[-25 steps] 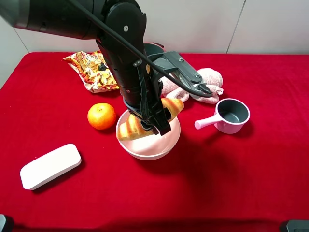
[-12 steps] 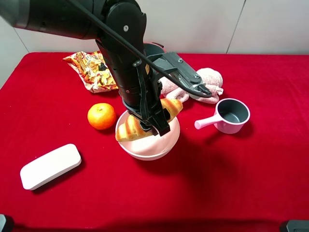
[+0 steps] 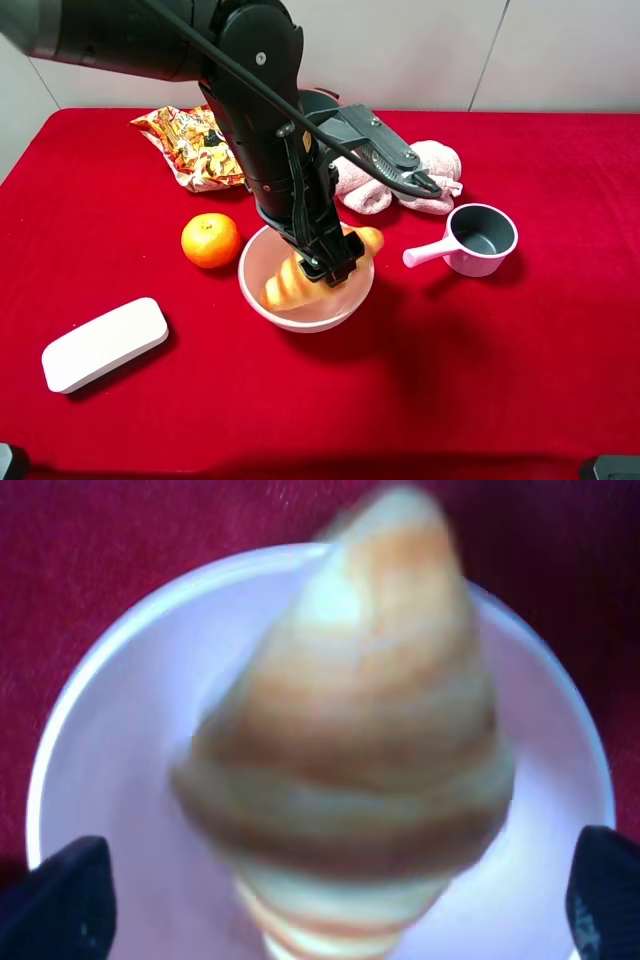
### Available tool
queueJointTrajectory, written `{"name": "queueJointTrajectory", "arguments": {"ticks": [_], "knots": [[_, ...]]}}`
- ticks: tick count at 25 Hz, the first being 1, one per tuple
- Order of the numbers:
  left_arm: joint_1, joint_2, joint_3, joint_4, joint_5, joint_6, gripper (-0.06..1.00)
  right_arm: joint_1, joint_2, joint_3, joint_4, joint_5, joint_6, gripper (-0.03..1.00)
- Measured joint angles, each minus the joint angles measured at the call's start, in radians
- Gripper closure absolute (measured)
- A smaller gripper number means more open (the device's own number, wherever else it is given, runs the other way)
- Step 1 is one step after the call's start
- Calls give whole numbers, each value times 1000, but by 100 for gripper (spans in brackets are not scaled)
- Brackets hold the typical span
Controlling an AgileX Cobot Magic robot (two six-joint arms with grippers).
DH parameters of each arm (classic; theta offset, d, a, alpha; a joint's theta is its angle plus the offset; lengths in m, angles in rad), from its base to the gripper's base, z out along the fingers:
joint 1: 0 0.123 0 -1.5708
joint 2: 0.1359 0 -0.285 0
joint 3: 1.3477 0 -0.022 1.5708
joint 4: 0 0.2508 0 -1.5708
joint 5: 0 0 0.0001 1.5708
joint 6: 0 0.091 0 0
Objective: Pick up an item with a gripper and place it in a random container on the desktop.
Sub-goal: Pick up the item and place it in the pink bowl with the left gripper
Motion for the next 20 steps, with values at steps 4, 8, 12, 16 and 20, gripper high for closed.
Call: {"name": "queueJointTrajectory", "arguments": {"ticks": [4, 8, 12, 16, 20], "knots": [[0, 0, 0, -1, -3, 0, 3, 0, 0, 0, 0, 0, 0, 28], [0, 0, 0, -1, -3, 0, 3, 0, 0, 0, 0, 0, 0, 28], [0, 0, 0, -1, -3, 0, 3, 0, 0, 0, 0, 0, 0, 28], [0, -3, 0, -6, -1, 0, 3, 0, 0, 0, 0, 0, 0, 28], [0, -25, 0, -12, 4, 0, 3, 0, 0, 0, 0, 0, 0, 28]]}}
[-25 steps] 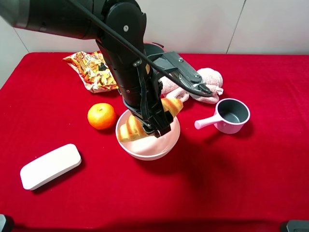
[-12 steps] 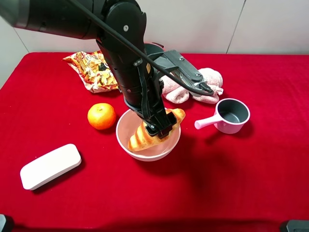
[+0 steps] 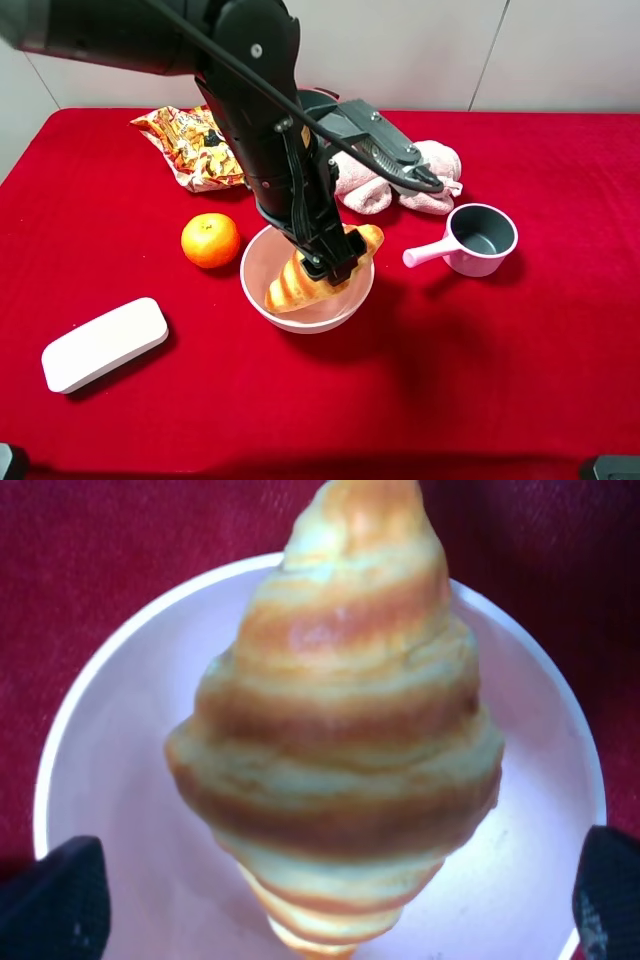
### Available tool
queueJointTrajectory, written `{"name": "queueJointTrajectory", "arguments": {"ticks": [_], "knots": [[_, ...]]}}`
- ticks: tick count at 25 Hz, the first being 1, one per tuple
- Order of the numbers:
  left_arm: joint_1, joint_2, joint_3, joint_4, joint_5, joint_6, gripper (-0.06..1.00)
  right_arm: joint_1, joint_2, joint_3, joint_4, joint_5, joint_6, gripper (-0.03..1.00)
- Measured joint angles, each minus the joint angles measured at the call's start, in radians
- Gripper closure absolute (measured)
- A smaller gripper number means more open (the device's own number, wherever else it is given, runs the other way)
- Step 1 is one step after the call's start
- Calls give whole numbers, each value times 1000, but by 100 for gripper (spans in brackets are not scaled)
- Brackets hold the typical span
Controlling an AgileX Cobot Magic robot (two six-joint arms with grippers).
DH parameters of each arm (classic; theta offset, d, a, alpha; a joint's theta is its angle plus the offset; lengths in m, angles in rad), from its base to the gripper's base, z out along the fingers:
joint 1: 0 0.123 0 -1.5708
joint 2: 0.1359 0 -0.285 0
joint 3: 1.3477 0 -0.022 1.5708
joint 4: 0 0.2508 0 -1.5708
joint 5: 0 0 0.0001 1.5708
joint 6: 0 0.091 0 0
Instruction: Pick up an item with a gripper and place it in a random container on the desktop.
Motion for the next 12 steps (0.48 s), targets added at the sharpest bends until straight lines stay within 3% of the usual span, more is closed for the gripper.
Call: {"name": "queueJointTrajectory", "arguments": {"ticks": [12], "knots": [[0, -121, 0, 0, 82, -25, 3, 0, 0, 0, 0, 0, 0, 28]]}}
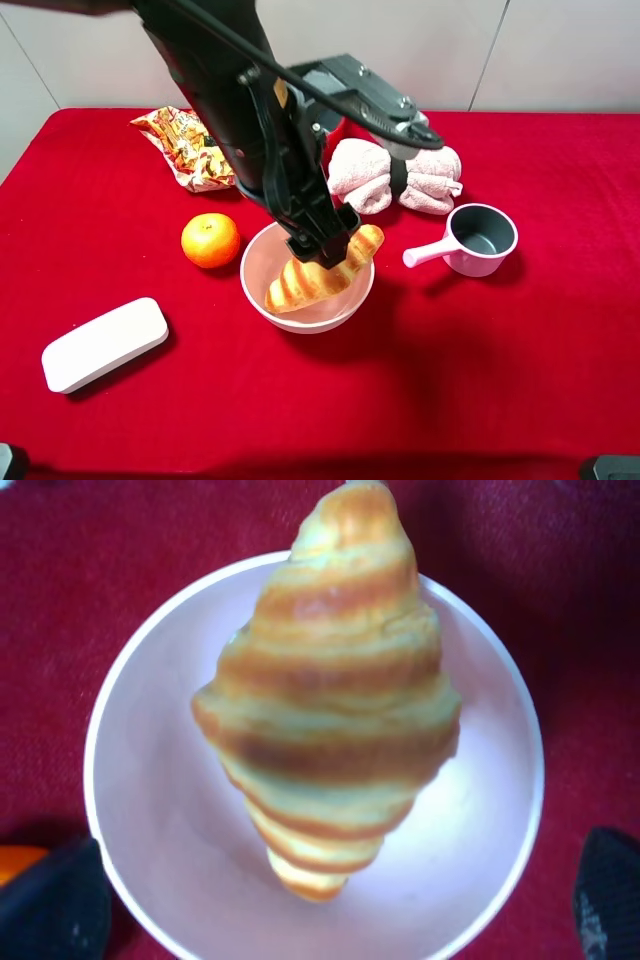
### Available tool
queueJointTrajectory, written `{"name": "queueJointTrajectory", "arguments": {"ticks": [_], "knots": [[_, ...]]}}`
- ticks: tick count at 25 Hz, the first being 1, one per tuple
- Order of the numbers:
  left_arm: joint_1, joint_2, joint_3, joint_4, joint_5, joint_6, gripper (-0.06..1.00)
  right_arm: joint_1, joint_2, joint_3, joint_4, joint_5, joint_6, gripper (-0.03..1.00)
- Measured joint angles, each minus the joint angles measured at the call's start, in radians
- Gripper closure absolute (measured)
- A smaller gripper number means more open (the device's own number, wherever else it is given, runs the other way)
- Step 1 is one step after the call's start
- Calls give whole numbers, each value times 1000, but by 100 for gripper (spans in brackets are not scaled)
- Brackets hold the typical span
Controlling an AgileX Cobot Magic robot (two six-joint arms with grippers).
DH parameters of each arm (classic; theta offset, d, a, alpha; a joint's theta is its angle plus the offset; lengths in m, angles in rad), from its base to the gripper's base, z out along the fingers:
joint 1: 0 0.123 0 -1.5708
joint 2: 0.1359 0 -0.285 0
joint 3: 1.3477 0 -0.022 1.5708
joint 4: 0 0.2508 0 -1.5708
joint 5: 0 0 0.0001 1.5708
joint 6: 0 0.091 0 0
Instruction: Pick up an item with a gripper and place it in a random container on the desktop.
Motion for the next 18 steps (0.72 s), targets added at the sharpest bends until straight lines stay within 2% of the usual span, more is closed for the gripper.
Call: {"name": "queueJointTrajectory", "arguments": {"ticks": [13, 18], "knots": [[0, -175, 0, 0, 73, -4, 3, 0, 0, 0, 0, 0, 0, 28], [0, -252, 0, 30, 109, -32, -1, 0, 0, 0, 0, 0, 0, 28]]}}
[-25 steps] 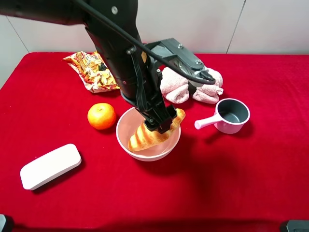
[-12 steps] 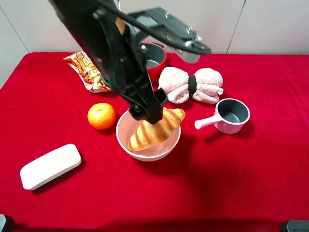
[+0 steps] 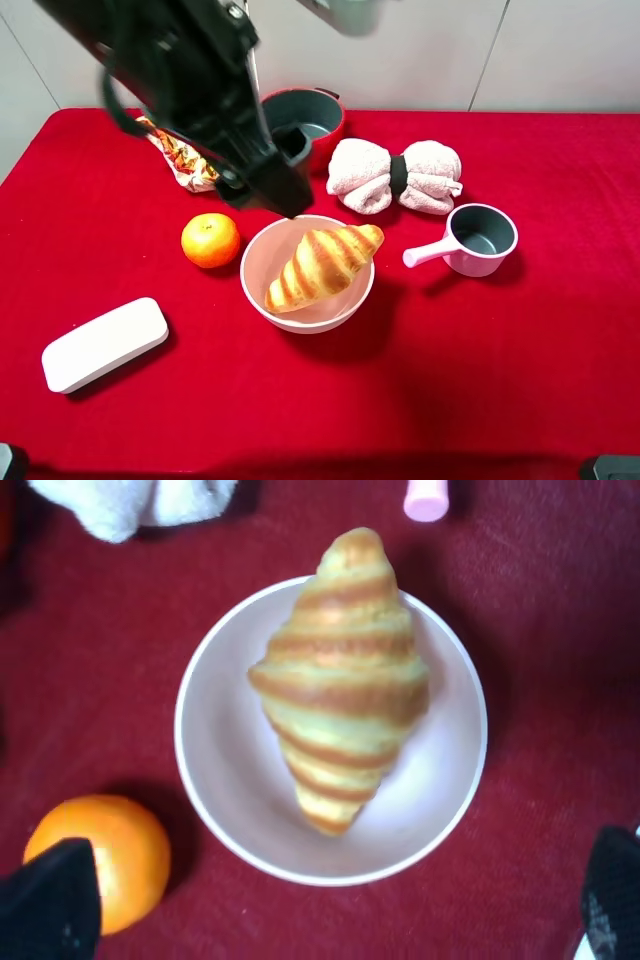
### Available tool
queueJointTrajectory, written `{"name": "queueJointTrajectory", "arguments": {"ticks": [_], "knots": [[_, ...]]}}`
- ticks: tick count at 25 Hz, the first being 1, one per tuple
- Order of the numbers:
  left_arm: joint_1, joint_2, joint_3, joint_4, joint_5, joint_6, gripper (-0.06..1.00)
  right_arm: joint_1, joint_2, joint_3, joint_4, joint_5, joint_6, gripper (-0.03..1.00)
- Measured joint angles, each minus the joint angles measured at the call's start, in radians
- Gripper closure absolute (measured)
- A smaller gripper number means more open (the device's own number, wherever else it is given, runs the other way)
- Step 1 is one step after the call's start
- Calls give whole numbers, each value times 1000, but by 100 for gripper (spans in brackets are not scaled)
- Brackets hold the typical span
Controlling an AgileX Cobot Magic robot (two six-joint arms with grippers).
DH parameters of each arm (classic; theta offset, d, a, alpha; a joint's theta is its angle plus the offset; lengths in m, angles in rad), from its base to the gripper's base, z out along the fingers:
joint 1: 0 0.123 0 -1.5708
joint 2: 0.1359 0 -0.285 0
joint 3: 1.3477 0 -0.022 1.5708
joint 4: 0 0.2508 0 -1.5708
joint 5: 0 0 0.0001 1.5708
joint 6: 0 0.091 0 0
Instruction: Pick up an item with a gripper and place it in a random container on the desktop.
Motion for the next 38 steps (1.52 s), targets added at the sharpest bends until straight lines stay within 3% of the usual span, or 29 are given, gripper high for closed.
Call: {"name": "queueJointTrajectory", "arguments": {"ticks": [17, 38], "knots": [[0, -347, 0, 59, 298, -16, -4, 0, 0, 0, 0, 0, 0, 28], [1, -784, 43, 68, 299, 36, -5, 0, 0, 0, 0, 0, 0, 28]]}}
